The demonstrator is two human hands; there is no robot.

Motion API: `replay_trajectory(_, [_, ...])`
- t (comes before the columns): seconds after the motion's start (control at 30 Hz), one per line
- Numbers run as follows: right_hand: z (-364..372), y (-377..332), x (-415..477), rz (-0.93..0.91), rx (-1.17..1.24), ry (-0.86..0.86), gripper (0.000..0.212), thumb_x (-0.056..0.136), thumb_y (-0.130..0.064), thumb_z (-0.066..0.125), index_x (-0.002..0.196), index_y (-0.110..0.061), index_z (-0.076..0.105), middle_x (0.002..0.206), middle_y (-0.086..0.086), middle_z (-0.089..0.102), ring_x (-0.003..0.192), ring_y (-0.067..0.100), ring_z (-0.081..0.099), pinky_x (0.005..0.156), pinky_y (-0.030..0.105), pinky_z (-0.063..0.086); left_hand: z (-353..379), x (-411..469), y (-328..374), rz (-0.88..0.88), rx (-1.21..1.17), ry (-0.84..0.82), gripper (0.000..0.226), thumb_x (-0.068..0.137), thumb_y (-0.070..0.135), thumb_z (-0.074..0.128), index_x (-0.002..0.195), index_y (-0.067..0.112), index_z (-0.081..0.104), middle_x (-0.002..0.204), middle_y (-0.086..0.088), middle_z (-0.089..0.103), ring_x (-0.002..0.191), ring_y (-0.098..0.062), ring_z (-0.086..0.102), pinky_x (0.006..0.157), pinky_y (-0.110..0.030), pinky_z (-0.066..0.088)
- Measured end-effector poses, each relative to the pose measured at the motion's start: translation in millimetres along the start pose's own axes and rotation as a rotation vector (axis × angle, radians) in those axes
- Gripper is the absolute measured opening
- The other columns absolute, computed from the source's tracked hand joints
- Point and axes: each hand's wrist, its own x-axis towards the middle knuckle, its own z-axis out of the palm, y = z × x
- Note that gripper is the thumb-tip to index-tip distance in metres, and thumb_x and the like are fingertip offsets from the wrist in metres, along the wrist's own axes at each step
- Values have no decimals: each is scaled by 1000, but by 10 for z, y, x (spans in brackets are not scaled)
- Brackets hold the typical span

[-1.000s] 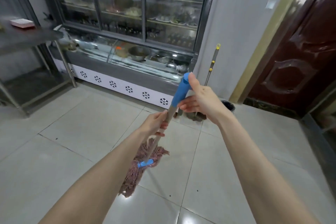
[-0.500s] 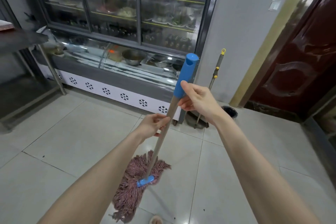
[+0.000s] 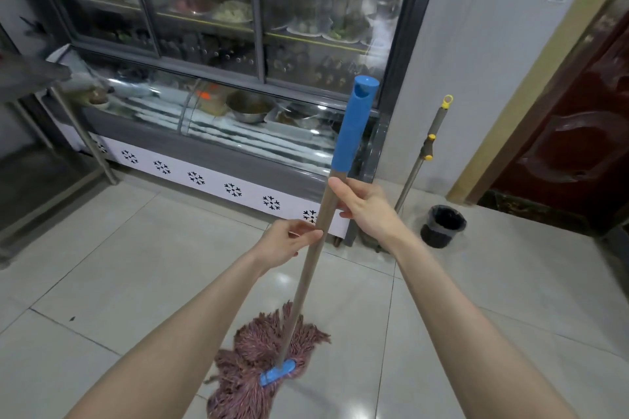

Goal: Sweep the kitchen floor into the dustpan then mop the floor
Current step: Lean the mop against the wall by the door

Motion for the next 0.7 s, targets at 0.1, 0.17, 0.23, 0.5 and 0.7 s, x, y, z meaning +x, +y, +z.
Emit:
replay_trajectory(0.1, [20, 76, 258, 37, 10, -18, 15, 94, -40, 54, 101, -32, 65, 95, -13, 70, 91, 4, 66, 88, 27, 52, -47, 269, -39, -13, 4, -33, 15, 91, 31, 65, 101, 20, 70, 104, 5, 72, 96, -10, 63, 79, -28, 50])
replay_trajectory(0.17, [55, 171, 377, 61, 26, -24, 17, 94, -41, 53, 103, -32, 64, 94, -13, 70, 87, 2, 66, 83, 21, 53, -52, 407, -90, -11, -7, -58, 9, 92, 29, 64, 97, 23, 68, 99, 9, 70, 89, -4, 61, 75, -22, 49])
replay_trajectory(0.23, [110, 283, 517, 91, 56, -9, 18, 94, -41, 53, 106, -31, 64, 96, -12, 69, 88, 4, 66, 81, 19, 53, -87, 571, -174, -11, -9, -75, 12, 92, 28, 65, 100, 21, 70, 101, 8, 70, 87, -2, 60, 69, -12, 48])
replay_trajectory(0.5, [337, 728, 923, 217, 145, 79, 26, 92, -43, 55, 113, -30, 64, 108, -1, 71, 99, 18, 68, 95, 36, 52, -264, 1059, -570, -23, 24, -152, 16, 91, 21, 66, 105, 14, 70, 102, 3, 70, 80, 2, 59, 61, -5, 44])
replay_trajectory(0.7, [441, 817, 1093, 234, 178, 163, 21, 93, -39, 56, 103, -26, 69, 104, 6, 73, 99, 21, 69, 92, 34, 54, -331, 1257, -721, -24, 11, -215, 16, 93, 22, 64, 107, 16, 67, 103, 4, 69, 88, -2, 60, 68, -8, 47])
